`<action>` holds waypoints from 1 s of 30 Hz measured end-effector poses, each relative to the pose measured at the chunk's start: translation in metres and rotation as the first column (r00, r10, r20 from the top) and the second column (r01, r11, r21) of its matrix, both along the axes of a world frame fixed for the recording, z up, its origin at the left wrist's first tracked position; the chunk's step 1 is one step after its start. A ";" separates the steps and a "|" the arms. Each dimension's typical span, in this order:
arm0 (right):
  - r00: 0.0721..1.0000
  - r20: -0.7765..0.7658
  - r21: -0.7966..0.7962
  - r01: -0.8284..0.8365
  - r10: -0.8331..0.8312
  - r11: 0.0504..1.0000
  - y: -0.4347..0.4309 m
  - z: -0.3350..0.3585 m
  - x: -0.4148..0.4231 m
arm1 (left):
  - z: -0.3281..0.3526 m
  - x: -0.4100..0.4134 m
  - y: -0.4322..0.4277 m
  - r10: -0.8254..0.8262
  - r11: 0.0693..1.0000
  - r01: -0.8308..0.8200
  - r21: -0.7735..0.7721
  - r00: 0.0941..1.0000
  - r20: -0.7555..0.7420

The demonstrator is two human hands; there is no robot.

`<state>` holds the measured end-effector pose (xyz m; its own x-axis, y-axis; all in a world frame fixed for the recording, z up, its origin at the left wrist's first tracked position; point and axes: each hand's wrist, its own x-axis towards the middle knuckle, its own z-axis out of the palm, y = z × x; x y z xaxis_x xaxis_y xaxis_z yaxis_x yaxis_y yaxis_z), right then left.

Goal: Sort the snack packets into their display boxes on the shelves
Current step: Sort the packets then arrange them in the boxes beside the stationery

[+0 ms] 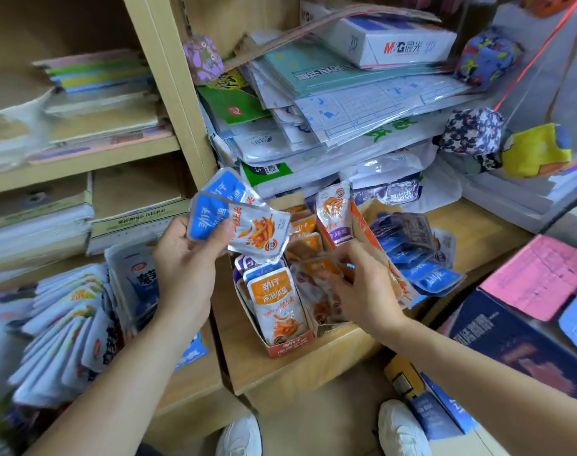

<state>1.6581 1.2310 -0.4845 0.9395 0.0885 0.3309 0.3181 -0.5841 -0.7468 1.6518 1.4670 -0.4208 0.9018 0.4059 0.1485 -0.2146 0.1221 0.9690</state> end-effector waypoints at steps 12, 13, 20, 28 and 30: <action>0.960 -0.126 0.243 -0.215 0.251 0.946 -0.032 0.059 -0.021 | 0.005 0.003 -0.020 -0.484 0.874 0.486 -0.029 0.873 0.053; 0.949 -0.108 0.270 -0.259 0.296 0.928 -0.030 0.065 -0.022 | 0.005 0.003 -0.026 -0.519 0.853 0.521 -0.027 0.853 0.053; 0.915 -0.105 0.653 -0.232 0.389 0.721 -0.027 0.066 -0.021 | 0.005 0.010 -0.061 -0.572 0.820 0.573 -0.020 0.820 0.033; 0.932 -0.237 0.810 0.034 0.273 0.585 -0.049 0.055 -0.017 | -0.004 0.023 -0.088 -0.534 0.807 0.542 0.234 0.839 -0.104; 0.939 -0.238 0.821 0.059 0.247 0.568 -0.055 0.052 -0.018 | -0.005 0.024 -0.099 -0.449 0.856 0.469 0.219 0.883 -0.138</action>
<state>1.6397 1.1763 -0.4321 0.9995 0.0223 0.0203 0.0117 0.3333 -0.9428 1.6756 1.3677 -0.4258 0.9896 -0.0956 0.1076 -0.1126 -0.0493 0.9924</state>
